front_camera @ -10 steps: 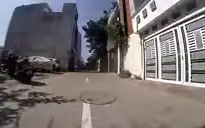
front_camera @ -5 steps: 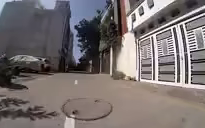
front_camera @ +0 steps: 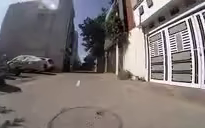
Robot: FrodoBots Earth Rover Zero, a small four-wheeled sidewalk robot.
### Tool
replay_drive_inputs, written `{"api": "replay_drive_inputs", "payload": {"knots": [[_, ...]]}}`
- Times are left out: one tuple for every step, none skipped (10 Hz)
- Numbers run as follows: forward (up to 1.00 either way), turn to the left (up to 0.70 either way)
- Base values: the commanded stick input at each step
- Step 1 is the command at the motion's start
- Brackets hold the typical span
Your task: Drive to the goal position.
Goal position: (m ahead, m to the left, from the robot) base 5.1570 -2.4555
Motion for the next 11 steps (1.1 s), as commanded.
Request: {"api": "replay_drive_inputs", "payload": {"knots": [[1.0, 0.27], [1.0, 0.27], [1.0, 0.27], [1.0, 0.27], [1.0, 0.27], [1.0, 0.27], [1.0, 0.23], [1.0, 0.0], [1.0, 0.0], [1.0, 0.0], [1.0, 0.0]]}}
